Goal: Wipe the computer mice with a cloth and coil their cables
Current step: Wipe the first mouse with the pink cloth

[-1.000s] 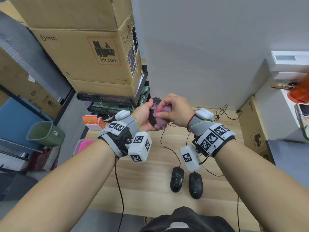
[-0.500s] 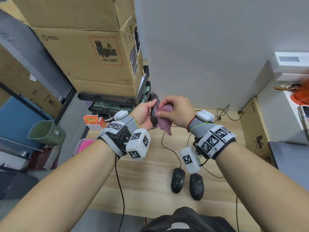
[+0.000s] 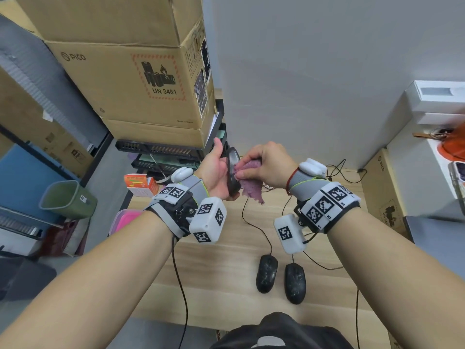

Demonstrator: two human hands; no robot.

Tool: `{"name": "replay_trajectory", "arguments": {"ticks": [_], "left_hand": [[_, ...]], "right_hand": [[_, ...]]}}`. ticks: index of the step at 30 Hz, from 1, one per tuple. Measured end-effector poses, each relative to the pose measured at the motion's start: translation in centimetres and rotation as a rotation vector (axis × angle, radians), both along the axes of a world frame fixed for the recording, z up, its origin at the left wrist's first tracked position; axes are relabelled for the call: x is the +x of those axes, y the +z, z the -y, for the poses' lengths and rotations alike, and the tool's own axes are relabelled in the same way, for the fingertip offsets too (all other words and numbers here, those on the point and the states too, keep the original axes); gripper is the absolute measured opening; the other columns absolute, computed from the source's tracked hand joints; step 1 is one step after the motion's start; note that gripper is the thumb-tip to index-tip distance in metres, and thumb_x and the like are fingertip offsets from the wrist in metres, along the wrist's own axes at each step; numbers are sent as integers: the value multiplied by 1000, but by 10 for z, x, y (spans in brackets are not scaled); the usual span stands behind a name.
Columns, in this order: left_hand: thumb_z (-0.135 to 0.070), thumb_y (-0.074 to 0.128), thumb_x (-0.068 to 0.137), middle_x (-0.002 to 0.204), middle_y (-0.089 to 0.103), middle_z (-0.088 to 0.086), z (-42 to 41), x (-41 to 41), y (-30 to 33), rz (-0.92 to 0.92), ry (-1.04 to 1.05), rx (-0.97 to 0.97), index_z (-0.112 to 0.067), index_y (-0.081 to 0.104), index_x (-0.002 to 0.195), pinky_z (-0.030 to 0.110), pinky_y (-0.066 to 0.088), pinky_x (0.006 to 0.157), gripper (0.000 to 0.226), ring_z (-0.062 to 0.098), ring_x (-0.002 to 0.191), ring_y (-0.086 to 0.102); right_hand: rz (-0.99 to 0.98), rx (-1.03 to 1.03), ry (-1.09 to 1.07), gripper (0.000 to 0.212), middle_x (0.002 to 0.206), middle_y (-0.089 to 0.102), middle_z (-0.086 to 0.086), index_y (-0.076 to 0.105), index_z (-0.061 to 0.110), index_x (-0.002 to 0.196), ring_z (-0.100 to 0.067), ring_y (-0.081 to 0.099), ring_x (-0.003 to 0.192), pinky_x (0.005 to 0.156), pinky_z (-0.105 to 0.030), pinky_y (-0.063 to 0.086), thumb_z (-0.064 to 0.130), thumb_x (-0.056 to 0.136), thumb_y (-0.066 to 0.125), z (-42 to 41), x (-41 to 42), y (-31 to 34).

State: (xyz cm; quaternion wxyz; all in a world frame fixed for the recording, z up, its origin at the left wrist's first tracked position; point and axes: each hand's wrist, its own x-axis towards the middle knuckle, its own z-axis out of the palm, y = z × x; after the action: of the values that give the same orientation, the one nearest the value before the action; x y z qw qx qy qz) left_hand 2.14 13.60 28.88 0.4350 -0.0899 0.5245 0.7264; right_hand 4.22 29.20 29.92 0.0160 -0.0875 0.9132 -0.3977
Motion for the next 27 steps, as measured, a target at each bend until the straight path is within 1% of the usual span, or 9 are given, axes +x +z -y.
{"name": "replay_trajectory", "arguments": {"ticks": [2, 5, 7, 10, 13, 17, 21, 25, 27], "left_hand": [[-92, -7, 72, 86, 67, 4, -1, 0, -3, -17, -82, -37, -22, 60, 114, 34, 33, 75, 106, 20, 72, 60], [-96, -9, 64, 84, 63, 6, -4, -3, -6, -12, -120, -57, -20, 59, 102, 37, 38, 78, 108, 21, 76, 57], [-98, -4, 63, 82, 53, 10, -4, -5, -8, 21, -80, -23, -18, 55, 103, 34, 41, 71, 107, 22, 69, 54], [-101, 5, 61, 93, 57, 8, 2, -8, -10, 79, 9, 19, -21, 57, 110, 32, 44, 64, 107, 20, 64, 53], [-101, 4, 60, 90, 49, 7, 2, -7, -8, 36, -18, 7, -28, 52, 107, 28, 31, 63, 99, 17, 61, 39], [-98, -2, 61, 73, 31, 7, -5, 1, -5, -33, -129, -23, -26, 52, 85, 35, 11, 64, 93, 19, 66, 14], [-99, -6, 59, 73, 51, 7, -5, -4, -5, 10, -101, -7, -21, 61, 91, 25, 30, 62, 108, 16, 61, 44], [-101, 6, 61, 81, 60, 14, 3, -9, -1, 71, -26, 57, -11, 59, 112, 36, 52, 63, 116, 24, 62, 59], [-100, 7, 62, 89, 63, 16, 4, -9, 0, 61, -21, 48, -11, 60, 118, 34, 52, 64, 118, 25, 64, 62]], "right_hand": [[-49, -1, -108, 18, 79, 68, 7, 78, 27, 87, -10, 62, 80, 74, -21, 44, 32, 71, 85, -2, -7, 1], [-108, 25, -183, 18, 78, 62, 8, 78, 27, 89, -10, 57, 80, 72, -20, 37, 34, 74, 82, 2, -12, 0], [-80, 21, -94, 16, 80, 64, 8, 77, 28, 87, -11, 60, 81, 73, -20, 39, 33, 72, 83, 3, -9, 0], [88, 38, 108, 18, 83, 71, 3, 77, 34, 84, -13, 63, 81, 76, -22, 47, 33, 69, 86, 2, -4, 1], [62, 49, 74, 18, 80, 71, 3, 78, 32, 84, -13, 63, 77, 74, -24, 47, 34, 68, 86, 0, -8, 2], [-91, 22, -181, 17, 78, 67, 7, 77, 25, 87, -9, 60, 78, 74, -22, 44, 35, 74, 81, -3, -18, 4], [-115, 21, -95, 16, 90, 67, 4, 73, 19, 88, -10, 57, 85, 75, -21, 38, 29, 77, 80, 3, -11, -3], [55, 4, 156, 17, 80, 63, 13, 69, 27, 74, -2, 57, 74, 71, -19, 42, 25, 72, 85, 7, 6, -8], [103, 7, 170, 15, 82, 67, 9, 72, 26, 76, -5, 60, 77, 74, -20, 46, 24, 71, 86, 7, 6, -10]]}}
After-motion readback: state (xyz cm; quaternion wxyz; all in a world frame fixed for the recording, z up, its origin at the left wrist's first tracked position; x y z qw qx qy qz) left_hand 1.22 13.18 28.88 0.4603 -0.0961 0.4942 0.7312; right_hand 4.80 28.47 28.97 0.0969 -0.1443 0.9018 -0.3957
